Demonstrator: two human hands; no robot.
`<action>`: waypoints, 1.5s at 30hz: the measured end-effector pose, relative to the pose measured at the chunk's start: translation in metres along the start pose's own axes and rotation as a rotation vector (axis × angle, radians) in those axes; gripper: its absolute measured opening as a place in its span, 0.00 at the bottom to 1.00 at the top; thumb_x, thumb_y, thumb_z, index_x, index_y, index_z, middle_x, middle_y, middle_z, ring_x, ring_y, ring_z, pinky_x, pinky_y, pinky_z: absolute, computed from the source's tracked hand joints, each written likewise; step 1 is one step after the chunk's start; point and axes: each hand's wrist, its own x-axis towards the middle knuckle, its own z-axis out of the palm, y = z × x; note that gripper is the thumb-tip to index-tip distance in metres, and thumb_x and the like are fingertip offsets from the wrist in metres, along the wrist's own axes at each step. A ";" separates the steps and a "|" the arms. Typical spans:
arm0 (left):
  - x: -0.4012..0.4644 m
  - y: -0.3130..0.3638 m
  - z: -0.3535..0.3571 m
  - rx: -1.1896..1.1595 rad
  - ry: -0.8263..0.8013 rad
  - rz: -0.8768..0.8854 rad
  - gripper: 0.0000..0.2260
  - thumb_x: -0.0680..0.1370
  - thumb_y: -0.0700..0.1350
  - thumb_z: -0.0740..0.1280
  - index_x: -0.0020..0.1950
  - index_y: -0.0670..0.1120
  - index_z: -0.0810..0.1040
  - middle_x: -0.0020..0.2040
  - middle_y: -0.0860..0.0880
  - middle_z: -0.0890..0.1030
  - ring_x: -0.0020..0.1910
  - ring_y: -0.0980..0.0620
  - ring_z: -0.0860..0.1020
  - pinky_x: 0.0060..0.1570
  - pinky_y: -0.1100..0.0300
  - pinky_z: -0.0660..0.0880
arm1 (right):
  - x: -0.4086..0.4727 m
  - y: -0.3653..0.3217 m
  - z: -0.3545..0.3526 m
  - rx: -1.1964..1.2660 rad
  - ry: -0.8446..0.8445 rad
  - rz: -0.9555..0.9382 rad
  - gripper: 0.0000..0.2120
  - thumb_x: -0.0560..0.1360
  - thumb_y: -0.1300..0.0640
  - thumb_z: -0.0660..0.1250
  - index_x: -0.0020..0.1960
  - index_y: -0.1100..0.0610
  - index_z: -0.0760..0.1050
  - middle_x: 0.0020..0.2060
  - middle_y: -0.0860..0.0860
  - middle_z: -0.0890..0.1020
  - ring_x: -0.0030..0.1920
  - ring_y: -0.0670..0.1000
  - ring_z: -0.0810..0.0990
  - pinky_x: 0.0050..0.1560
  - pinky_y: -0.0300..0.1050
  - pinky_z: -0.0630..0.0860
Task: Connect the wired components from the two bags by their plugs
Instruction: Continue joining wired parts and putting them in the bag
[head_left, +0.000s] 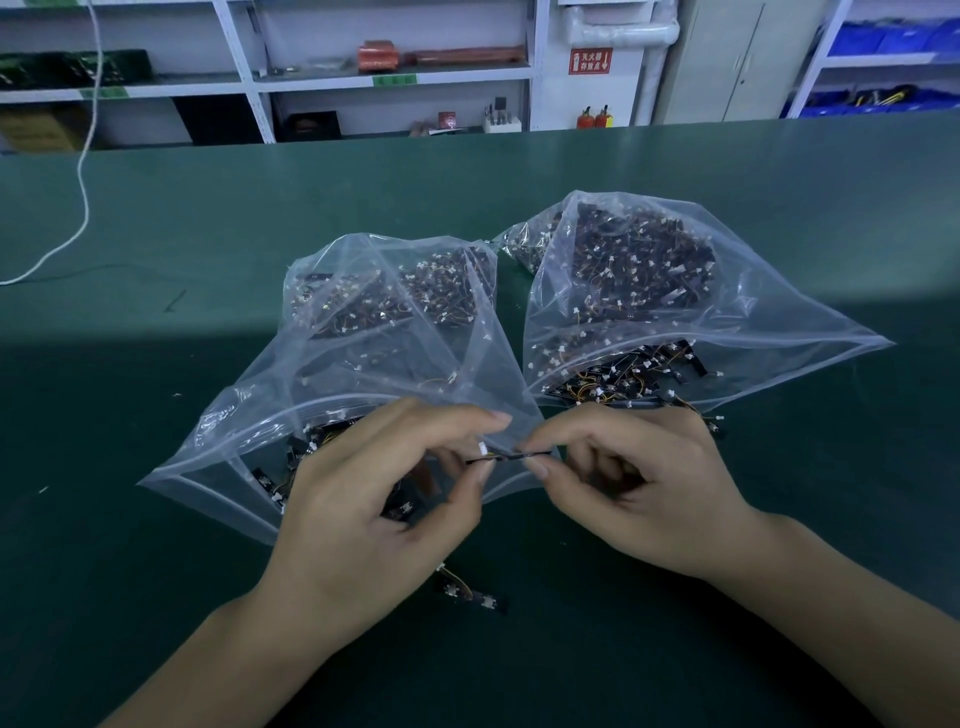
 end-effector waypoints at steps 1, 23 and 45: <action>0.000 0.000 0.000 0.006 -0.005 0.001 0.18 0.77 0.35 0.76 0.64 0.51 0.82 0.47 0.58 0.81 0.43 0.56 0.82 0.45 0.66 0.77 | 0.000 0.000 0.000 0.002 0.001 -0.001 0.03 0.81 0.59 0.73 0.52 0.58 0.85 0.29 0.42 0.68 0.28 0.39 0.65 0.37 0.26 0.62; 0.000 0.001 0.000 0.043 -0.039 0.013 0.15 0.77 0.35 0.75 0.61 0.50 0.84 0.47 0.55 0.80 0.41 0.58 0.80 0.45 0.67 0.75 | 0.001 -0.003 0.002 0.027 -0.021 0.030 0.04 0.81 0.58 0.72 0.52 0.58 0.84 0.30 0.40 0.67 0.27 0.40 0.65 0.35 0.28 0.62; 0.002 0.000 -0.007 0.114 -0.134 0.017 0.12 0.84 0.46 0.70 0.43 0.45 0.85 0.37 0.55 0.80 0.37 0.55 0.79 0.38 0.57 0.75 | 0.004 0.053 -0.035 -0.278 -0.058 0.487 0.06 0.76 0.53 0.66 0.41 0.50 0.72 0.28 0.45 0.75 0.30 0.50 0.71 0.39 0.48 0.70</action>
